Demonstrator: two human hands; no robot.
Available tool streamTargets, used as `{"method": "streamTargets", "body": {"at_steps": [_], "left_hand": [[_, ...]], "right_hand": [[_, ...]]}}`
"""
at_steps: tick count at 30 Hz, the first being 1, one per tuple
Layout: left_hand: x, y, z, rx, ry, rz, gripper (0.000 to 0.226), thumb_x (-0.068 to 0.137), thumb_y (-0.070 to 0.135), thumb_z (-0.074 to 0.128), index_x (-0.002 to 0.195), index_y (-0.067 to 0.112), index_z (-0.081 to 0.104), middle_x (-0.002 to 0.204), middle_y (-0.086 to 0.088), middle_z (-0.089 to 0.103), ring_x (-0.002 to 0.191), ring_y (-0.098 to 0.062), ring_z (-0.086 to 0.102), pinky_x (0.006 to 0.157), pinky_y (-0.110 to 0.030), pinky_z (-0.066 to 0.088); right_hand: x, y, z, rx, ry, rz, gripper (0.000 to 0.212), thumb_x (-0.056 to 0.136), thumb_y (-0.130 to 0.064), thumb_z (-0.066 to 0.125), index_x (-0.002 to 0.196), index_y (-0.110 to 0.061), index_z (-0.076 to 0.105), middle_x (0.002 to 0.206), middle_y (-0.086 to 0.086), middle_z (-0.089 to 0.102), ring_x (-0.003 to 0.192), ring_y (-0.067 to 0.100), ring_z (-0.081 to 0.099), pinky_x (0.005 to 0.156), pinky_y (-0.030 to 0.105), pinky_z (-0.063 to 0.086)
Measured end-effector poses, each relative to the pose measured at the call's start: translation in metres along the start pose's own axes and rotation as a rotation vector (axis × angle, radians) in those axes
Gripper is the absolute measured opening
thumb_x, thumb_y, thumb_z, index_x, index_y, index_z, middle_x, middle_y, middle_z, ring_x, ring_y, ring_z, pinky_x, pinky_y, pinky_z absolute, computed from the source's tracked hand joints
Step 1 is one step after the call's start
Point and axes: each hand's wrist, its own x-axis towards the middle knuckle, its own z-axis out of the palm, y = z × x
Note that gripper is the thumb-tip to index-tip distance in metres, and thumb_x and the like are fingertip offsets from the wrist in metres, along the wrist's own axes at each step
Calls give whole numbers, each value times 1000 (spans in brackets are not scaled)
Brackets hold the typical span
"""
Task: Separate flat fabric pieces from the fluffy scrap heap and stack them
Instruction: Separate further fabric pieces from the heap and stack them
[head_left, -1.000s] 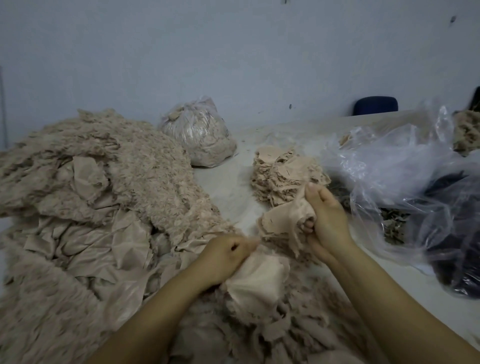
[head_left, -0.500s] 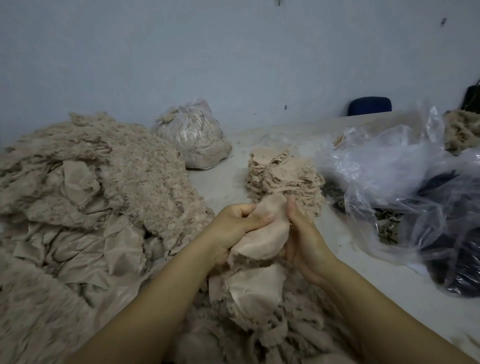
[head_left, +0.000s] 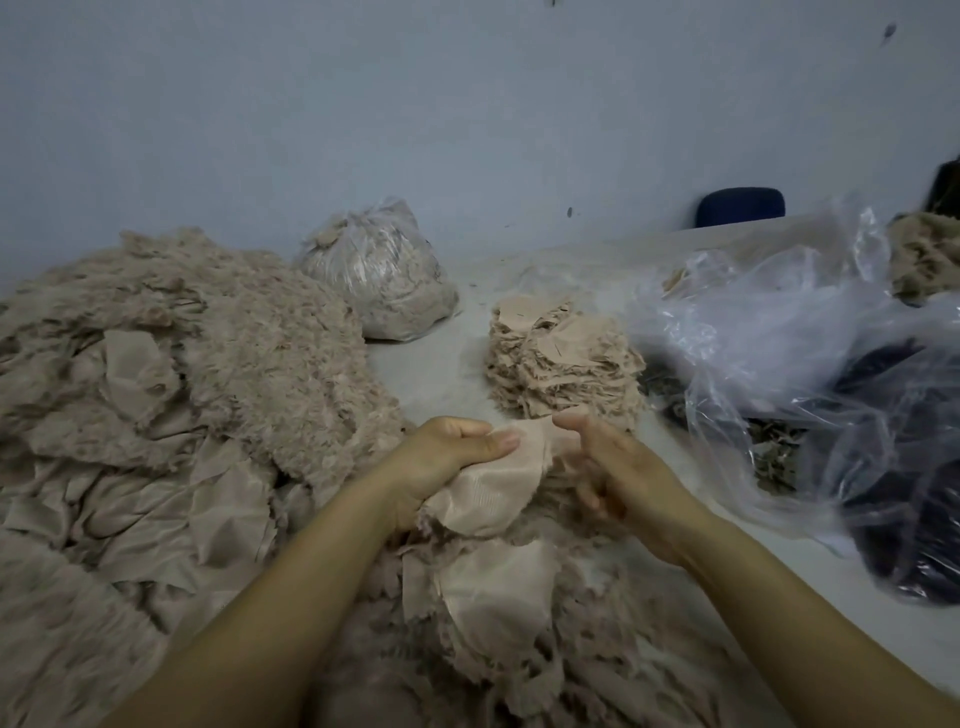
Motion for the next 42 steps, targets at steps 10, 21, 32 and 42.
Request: {"method": "streamTargets", "body": {"at_steps": [10,21,32,42], "left_hand": [[8,-1,-15,79,235,107,43,90,26,61,48,20,54,51,3,46,46,-9,42,48,-22,33],[40,1,21,129,227,189,15,84,28,70,71,20,69,60,7,62,55,-6,53,49,-16,41],[19,-14,-23,360,22,157,10,82,31,71,86,21,71,77,4,68,67,-9,61,59,-14,47],[-31,-30,-29,518,-134,210,12,84,20,69,77,28,63,73,17,59,68,2,52,66,-16,41]], "right_hand": [[0,0,-30,-307,-350,75,14,87,-14,68,79,-4,73,65,7,65,53,12,50,50,18,40],[28,6,11,-67,286,-105,16,91,-25,62,80,-13,65,75,0,66,71,14,59,66,31,47],[39,11,-2,-807,542,-205,16,88,-37,62,94,-23,58,91,-5,58,85,12,55,66,27,40],[-8,15,49,-473,-221,-187,27,83,-33,72,73,-14,55,64,-6,45,58,5,41,56,24,30]]}}
